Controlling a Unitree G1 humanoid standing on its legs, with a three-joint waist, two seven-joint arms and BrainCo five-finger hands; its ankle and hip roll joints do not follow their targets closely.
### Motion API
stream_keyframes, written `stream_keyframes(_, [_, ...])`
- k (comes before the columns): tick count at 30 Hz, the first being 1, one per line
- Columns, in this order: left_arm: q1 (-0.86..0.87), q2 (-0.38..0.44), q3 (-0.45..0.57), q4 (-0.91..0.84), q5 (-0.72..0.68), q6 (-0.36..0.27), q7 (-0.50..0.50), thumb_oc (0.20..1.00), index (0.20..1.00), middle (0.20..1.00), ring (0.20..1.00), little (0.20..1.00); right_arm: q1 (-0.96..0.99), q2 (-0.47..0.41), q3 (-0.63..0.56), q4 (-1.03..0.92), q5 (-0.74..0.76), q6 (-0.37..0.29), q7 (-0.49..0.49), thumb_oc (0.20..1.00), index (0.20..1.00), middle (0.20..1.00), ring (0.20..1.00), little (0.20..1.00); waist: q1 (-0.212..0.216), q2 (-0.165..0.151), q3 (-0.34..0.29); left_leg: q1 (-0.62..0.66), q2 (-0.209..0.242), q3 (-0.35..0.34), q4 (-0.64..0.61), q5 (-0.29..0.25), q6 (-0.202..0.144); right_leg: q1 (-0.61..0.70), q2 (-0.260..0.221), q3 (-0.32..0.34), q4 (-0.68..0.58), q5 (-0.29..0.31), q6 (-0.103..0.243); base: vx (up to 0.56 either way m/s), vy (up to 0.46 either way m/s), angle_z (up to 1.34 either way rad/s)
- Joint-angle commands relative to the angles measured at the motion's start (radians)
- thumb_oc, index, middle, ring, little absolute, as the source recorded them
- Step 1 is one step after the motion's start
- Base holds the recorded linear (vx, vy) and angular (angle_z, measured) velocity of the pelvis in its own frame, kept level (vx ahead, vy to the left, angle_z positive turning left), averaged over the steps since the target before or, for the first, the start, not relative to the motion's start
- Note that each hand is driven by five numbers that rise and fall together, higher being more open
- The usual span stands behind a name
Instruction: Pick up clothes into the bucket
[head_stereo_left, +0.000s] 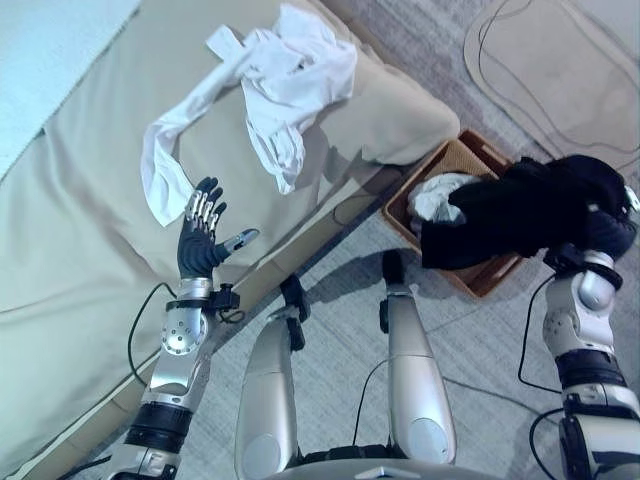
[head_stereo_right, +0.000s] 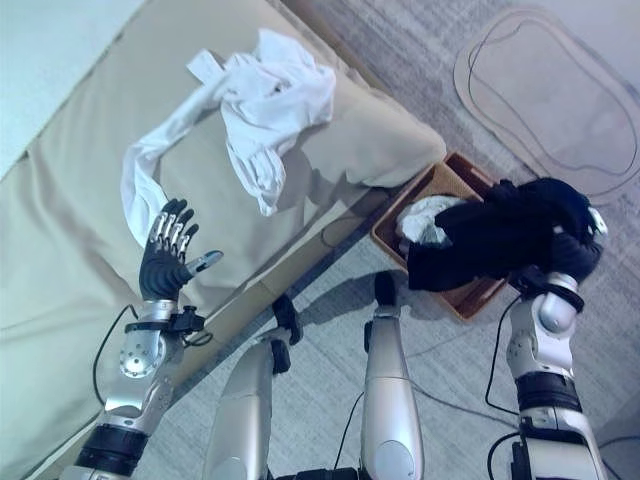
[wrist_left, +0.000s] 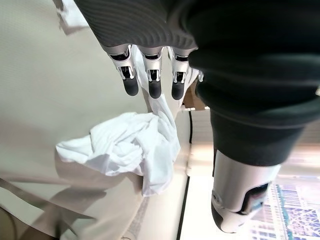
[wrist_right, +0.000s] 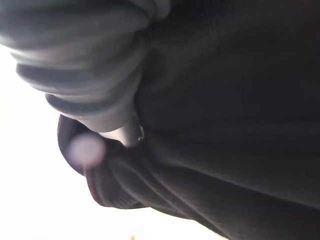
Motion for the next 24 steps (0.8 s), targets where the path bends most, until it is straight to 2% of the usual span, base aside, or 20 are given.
stream_keyframes(1, [0.011, 0.031, -0.011, -0.09, -0.03, -0.092, 0.037, 1.0, 1.0, 1.0, 1.0, 1.0, -0.086, -0.06, 0.044, 0.089, -0.049, -0.029, -0.039, 0.2, 0.2, 0.2, 0.2, 0.2, 0.011, -0.002, -0.067, -0.116, -0.016, -0.002, 0.142, -0.068, 0.028, -0.057, -0.019, -0.055, -0.002, 0.065, 0.003, 0.0, 0.0, 0.0])
stream_keyframes(5, [-0.006, 0.035, -0.027, -0.112, -0.029, -0.096, 0.05, 1.0, 1.0, 1.0, 1.0, 1.0, -0.162, -0.078, 0.11, 0.172, -0.076, 0.005, -0.045, 0.2, 0.2, 0.2, 0.2, 0.2, 0.02, 0.014, -0.066, -0.175, -0.016, -0.005, 0.17, -0.068, 0.028, -0.117, -0.017, -0.049, 0.033, 0.061, -0.002, -0.03, 0.006, 0.03])
stream_keyframes(6, [-0.013, 0.037, -0.04, -0.117, -0.031, -0.099, 0.054, 1.0, 1.0, 1.0, 1.0, 1.0, -0.197, -0.088, 0.154, 0.213, -0.114, 0.028, -0.047, 0.2, 0.2, 0.2, 0.2, 0.2, 0.03, 0.025, -0.066, -0.189, -0.014, -0.009, 0.185, -0.1, 0.02, -0.137, -0.014, -0.044, 0.059, 0.027, -0.002, 0.05, 0.026, -0.01])
stream_keyframes(9, [-0.017, 0.038, -0.054, -0.12, -0.032, -0.102, 0.059, 1.0, 1.0, 1.0, 1.0, 1.0, -0.243, -0.091, 0.2, 0.286, -0.146, 0.054, -0.044, 0.2, 0.2, 0.2, 0.2, 0.2, 0.038, 0.034, -0.064, -0.215, -0.015, -0.006, 0.203, -0.103, 0.02, -0.168, -0.012, -0.04, 0.079, 0.021, -0.007, 0.01, 0.011, -0.1])
stream_keyframes(12, [-0.032, 0.03, -0.086, -0.116, -0.044, -0.097, 0.067, 1.0, 1.0, 1.0, 1.0, 1.0, -0.332, -0.077, 0.296, 0.436, -0.221, 0.119, -0.043, 0.2, 0.2, 0.2, 0.2, 0.2, 0.054, 0.046, -0.063, -0.249, -0.016, -0.002, 0.214, -0.102, 0.023, -0.207, -0.008, -0.033, 0.098, 0.015, -0.016, 0.0, 0.001, -0.01])
stream_keyframes(17, [-0.069, 0.027, -0.104, -0.124, -0.041, -0.093, 0.094, 1.0, 1.0, 1.0, 1.0, 1.0, -0.392, -0.038, 0.272, 0.591, -0.189, 0.148, -0.078, 0.2, 0.2, 0.2, 0.2, 0.2, 0.062, 0.063, -0.069, -0.279, -0.024, -0.008, 0.225, -0.105, 0.027, -0.24, -0.007, -0.03, 0.12, 0.002, -0.021, 0.01, -0.001, 0.01])
stream_keyframes(24, [-0.09, 0.034, -0.11, -0.141, -0.023, -0.093, 0.121, 1.0, 1.0, 1.0, 1.0, 1.0, -0.422, -0.073, 0.251, 0.694, -0.194, 0.175, -0.109, 0.2, 0.2, 0.2, 0.2, 0.2, 0.066, 0.07, -0.084, -0.3, -0.032, -0.012, 0.224, -0.104, 0.029, -0.264, -0.009, -0.03, 0.126, -0.005, -0.021, 0.01, -0.002, 0.02])
